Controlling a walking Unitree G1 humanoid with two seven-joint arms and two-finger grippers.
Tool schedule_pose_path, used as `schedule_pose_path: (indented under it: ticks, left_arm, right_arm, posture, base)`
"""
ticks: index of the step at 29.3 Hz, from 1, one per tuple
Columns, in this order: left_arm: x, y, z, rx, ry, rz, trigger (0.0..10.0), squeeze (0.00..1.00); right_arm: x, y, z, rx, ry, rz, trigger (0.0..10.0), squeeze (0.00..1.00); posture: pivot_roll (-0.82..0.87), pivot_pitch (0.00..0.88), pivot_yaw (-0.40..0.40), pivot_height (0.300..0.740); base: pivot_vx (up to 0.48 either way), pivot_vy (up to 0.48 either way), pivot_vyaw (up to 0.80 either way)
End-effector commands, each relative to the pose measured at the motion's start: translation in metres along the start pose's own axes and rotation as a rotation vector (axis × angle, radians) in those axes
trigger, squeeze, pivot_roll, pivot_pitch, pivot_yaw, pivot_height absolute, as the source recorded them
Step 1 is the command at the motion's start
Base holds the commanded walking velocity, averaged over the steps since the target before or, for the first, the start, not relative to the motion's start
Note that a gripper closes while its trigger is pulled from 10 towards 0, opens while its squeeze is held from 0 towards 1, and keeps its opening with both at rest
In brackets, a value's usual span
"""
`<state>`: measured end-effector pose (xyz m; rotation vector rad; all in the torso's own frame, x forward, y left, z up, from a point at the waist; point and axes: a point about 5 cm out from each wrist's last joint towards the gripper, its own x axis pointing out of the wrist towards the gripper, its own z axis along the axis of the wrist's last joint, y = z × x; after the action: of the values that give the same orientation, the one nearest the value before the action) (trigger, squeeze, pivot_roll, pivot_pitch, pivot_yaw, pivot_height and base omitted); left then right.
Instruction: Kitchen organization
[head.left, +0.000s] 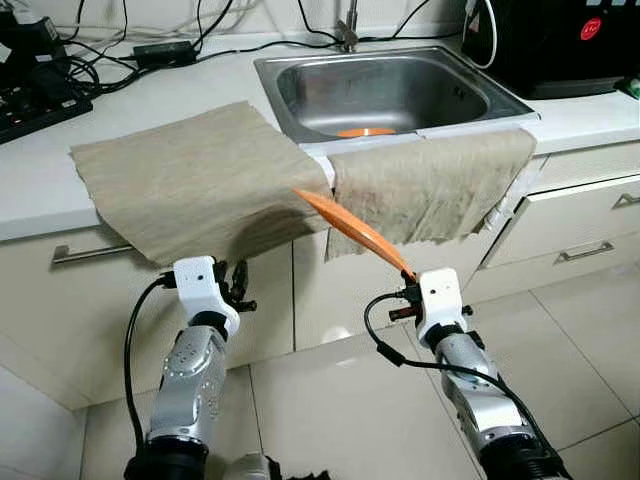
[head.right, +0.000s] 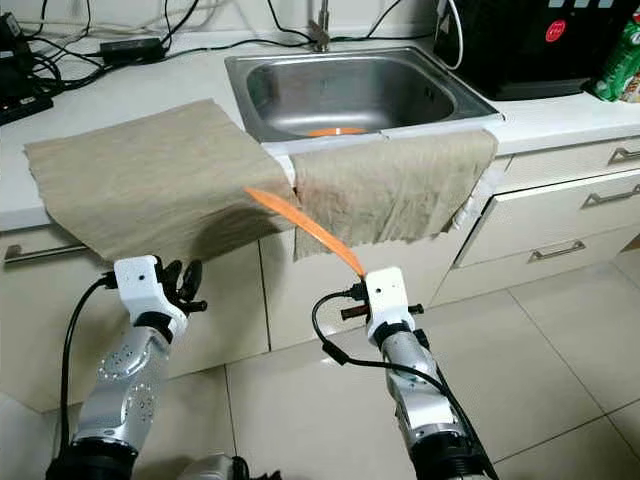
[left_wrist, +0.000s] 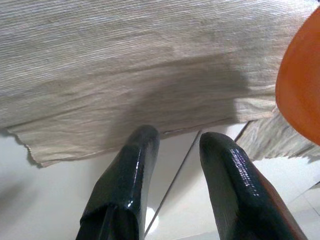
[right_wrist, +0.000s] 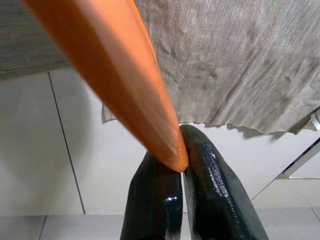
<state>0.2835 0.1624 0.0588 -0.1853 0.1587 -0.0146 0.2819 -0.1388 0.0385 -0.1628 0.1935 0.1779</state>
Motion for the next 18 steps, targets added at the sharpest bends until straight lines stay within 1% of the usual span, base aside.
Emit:
schedule_pose_path:
  ticks: [1,18]
  left_arm:
    - [0.0034,-0.0043,0.0021,0.008,-0.007,-0.019,10.0,0.00]
    - [0.0077,-0.0079,0.0026,0.020,-0.008,-0.039,10.0,0.00]
  right_arm:
    - [0.0045,-0.0065,0.0157,-0.003,-0.077,-0.024,0.0,0.00]
    - [0.0047,-0.0091,0.0175,-0.008,-0.083,-0.032,0.0,0.00]
  posture:
    - [0.03,0.000,0.006,0.740]
    - [0.01,0.000,0.010,0.740]
  base:
    - [0.000,0.000,0.00]
    - [0.000,0.000,0.00]
